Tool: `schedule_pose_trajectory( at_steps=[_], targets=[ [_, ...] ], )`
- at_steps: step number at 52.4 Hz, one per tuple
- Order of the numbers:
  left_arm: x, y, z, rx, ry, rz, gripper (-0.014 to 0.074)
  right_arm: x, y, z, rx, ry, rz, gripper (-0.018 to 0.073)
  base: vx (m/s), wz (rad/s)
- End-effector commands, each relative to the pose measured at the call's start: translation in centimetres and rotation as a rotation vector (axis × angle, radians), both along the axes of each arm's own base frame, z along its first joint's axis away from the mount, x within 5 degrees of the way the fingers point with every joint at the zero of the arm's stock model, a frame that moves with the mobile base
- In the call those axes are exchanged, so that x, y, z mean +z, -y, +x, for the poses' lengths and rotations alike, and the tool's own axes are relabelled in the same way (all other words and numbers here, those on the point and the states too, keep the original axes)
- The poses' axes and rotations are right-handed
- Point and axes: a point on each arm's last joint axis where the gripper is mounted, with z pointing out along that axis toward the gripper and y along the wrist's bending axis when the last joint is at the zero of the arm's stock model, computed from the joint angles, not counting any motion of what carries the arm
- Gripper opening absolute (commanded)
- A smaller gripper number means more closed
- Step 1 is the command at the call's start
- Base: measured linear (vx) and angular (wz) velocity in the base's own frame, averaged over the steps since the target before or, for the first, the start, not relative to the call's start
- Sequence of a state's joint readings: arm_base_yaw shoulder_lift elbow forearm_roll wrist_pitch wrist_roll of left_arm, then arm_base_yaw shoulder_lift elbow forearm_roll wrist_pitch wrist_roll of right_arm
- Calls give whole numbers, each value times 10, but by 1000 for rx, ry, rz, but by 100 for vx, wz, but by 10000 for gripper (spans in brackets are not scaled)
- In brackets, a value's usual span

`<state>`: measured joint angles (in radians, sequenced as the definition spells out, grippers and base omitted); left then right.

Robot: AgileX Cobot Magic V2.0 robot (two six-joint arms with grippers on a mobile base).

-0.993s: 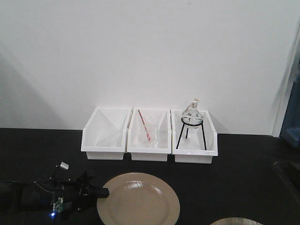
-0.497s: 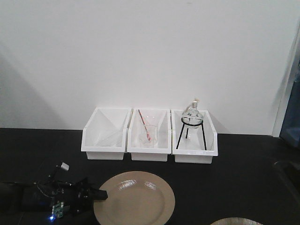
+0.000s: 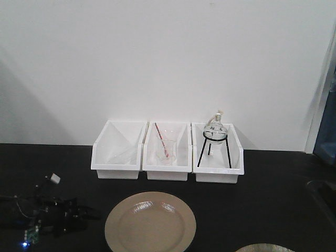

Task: Arrange circular plates on left workspace

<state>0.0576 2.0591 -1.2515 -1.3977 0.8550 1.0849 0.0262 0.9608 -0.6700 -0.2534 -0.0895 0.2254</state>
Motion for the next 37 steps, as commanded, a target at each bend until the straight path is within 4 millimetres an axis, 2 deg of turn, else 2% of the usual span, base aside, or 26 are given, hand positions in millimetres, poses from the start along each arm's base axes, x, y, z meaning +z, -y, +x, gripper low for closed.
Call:
schedule_pose_trajectory(
  at_steps=[1,7,15,18,25,32,37],
  targets=[
    [63,-6,-5,-10,152,-42,441,21,-1,-1,18,123,-5,-3,0,0],
    [105,-14,-17,4,257,-27,315,21,-1,-1,18,124,-4,-3,0,0],
    [164,-16,-49,-31,428,96,-10,21,-1,-1,14,122,18,-3,0,0],
    [183,-18,-64,-39,491,189,-8,20,-1,-1,9,108,43,-3,0,0],
    [213,-25,-99,22,582,382,0,12,3,-1,-30,-14,64,-2,0,0],
    [214,-30,-138,78,627,525,0,9,7,-5,-93,-198,93,-2,0,0],
    [205,-33,-164,132,652,587,0,14,6,-5,-89,-267,108,-2,0,0]
  ],
)
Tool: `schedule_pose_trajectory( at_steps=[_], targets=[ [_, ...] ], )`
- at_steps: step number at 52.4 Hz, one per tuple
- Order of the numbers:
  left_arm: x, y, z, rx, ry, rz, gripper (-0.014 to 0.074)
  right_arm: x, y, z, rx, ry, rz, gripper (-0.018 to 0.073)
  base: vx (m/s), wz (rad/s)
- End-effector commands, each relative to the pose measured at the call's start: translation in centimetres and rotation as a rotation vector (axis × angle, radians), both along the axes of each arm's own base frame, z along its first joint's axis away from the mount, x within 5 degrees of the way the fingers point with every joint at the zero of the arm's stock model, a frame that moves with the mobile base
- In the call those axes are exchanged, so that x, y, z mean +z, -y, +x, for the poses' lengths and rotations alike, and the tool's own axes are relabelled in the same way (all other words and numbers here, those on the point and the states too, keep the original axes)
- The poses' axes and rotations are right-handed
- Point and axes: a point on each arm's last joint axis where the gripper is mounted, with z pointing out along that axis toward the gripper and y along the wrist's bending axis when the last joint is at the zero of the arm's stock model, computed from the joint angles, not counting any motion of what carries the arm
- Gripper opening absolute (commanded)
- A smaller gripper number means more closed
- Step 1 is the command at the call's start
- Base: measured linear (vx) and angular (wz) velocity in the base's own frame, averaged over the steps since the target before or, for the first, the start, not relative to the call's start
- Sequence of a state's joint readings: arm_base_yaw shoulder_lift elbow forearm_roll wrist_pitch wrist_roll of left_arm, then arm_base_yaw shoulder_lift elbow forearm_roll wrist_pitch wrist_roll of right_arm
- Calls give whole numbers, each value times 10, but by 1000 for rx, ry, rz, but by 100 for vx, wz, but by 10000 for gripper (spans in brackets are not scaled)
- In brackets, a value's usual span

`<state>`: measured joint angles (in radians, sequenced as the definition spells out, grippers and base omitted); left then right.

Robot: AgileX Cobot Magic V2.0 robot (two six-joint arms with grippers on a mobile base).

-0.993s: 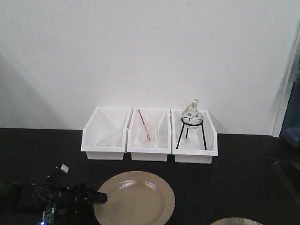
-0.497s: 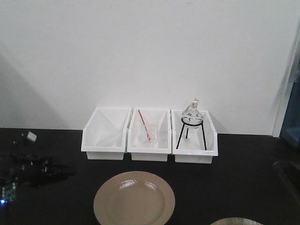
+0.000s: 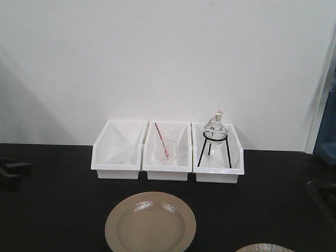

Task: Arrange circular plates on left workspace
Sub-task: 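Reach the right gripper to the other tan plate and grasp its rim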

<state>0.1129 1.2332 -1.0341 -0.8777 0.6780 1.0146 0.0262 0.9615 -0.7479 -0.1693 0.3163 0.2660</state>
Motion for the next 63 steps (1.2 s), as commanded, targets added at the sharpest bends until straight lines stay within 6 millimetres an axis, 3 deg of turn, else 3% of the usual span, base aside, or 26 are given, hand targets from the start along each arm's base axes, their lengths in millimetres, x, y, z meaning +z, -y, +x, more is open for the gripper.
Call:
schedule_pose_trajectory(
  at_steps=[1,10,15,20,29,42,50,58,63],
  targets=[
    [7,-4,-22,92,102,4,0,24,-2,2,26,45,9,-2,0,0],
    [-19,-4,-49,141,82,7,0,24,-16,20,212,-96,-6,-2,0,0],
    [-35,-3,-59,136,41,3,0,13,-27,37,355,-225,38,-2,0,0],
    [-48,-1,-68,130,5,-11,0,-7,-25,57,441,-359,199,-2,0,0],
    [-60,1,-82,133,-14,-24,0,-34,6,79,516,-427,418,-2,0,0],
    [-57,5,-89,120,-11,-76,0,-69,70,85,365,-498,536,-1,0,0],
    [-58,11,-92,66,-53,-128,0,-91,97,86,321,-524,537,11,0,0],
    [-61,14,-95,30,-85,-137,0,-116,111,80,315,-662,525,118,0,0],
    [-65,16,-97,13,-107,-134,0,-126,115,78,312,-722,495,269,0,0]
  ],
)
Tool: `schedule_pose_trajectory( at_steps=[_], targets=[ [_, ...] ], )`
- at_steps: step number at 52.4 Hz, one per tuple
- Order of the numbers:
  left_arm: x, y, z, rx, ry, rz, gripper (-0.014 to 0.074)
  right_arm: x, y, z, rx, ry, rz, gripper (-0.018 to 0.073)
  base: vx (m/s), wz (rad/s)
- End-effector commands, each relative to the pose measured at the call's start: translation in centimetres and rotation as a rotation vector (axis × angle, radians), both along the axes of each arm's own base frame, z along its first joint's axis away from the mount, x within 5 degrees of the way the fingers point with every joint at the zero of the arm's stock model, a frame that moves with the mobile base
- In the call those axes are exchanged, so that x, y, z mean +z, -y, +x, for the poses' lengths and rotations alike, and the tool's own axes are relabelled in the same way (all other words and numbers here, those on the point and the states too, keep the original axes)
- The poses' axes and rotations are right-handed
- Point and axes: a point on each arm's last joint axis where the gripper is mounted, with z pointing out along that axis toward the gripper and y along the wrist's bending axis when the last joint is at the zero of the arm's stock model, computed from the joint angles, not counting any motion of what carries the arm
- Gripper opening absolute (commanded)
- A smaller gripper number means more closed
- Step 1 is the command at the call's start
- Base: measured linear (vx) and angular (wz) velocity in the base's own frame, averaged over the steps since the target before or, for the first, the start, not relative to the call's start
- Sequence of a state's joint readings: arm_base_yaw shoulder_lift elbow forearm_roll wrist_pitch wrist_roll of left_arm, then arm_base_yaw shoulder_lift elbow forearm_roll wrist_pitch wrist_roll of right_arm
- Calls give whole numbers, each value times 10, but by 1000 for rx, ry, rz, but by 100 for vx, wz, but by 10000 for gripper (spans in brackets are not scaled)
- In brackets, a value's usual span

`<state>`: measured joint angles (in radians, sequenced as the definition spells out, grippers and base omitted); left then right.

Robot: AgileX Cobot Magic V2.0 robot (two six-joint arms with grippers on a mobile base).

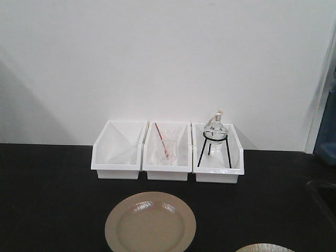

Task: Arrange circular plates on left workspace
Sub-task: 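Reach the right gripper to the other tan plate and grasp its rim, then lift the held plate with the right gripper toward the first plate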

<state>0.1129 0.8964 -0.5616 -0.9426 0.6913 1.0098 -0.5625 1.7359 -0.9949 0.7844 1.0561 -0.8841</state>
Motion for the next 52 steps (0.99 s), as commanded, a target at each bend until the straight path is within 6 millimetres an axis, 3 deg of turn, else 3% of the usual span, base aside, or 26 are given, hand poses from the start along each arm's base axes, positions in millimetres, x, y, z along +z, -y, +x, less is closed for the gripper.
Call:
schedule_pose_trajectory(
  at_steps=[1,10,17,34,52],
  targets=[
    [9,2,0,12,26,-47,0,13,3,0,15,23,-22,303,0,0],
    [5,2,-2,-3,6,-41,0,13,2,0,15,18,-18,564,0,0],
    [2,3,-3,-6,-4,-42,0,14,1,1,-2,24,6,642,0,0],
    [1,3,-3,-13,-6,-34,0,-6,-7,9,10,-30,161,557,0,0],
    [1,3,-3,-15,-7,-35,0,-25,-44,23,167,-68,169,418,0,0]
  ],
)
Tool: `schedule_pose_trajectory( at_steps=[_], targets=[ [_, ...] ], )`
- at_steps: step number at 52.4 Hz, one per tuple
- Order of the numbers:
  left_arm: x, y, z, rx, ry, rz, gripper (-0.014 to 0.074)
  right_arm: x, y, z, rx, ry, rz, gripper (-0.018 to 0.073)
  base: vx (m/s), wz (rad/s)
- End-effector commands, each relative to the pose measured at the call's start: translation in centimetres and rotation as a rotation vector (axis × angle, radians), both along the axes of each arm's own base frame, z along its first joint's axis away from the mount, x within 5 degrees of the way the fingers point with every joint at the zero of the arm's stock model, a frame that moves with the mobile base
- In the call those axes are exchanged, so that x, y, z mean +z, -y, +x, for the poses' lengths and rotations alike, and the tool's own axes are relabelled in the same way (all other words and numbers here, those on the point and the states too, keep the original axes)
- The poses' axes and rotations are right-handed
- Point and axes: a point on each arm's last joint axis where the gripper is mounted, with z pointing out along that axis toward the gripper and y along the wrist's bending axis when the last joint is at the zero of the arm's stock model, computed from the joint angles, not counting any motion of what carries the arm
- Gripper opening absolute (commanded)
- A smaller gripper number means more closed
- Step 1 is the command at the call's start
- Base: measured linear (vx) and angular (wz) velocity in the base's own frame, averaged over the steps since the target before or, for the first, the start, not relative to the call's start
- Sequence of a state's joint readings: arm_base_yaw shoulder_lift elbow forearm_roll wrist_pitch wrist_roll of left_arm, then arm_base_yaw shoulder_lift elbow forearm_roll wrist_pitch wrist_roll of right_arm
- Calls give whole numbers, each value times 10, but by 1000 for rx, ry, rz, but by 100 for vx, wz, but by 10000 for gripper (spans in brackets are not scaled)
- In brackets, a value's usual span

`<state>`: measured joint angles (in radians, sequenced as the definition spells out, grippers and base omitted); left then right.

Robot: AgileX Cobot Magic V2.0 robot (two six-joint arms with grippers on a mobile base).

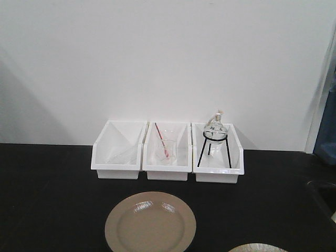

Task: Arrange circular plates on left workspace
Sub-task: 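Lift the held plate with the right gripper toward the first plate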

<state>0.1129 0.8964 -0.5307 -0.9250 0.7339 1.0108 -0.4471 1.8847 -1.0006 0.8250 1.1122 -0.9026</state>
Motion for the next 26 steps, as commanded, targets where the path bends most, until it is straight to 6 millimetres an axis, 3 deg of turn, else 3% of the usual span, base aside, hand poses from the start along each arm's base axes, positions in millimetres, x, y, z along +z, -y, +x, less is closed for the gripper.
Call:
schedule_pose_trajectory(
  at_steps=[1,4,14,26],
  targets=[
    [12,1,3,23,48,-38,0,14,-11,6,33,49,41,396,0,0],
    [12,1,2,19,45,-40,0,11,-13,8,34,42,43,337,0,0],
    [12,2,2,11,39,-42,0,8,-13,9,24,38,40,-16,0,0],
    [12,2,1,9,37,-43,0,13,-17,9,22,40,106,-11,0,0]
  ],
)
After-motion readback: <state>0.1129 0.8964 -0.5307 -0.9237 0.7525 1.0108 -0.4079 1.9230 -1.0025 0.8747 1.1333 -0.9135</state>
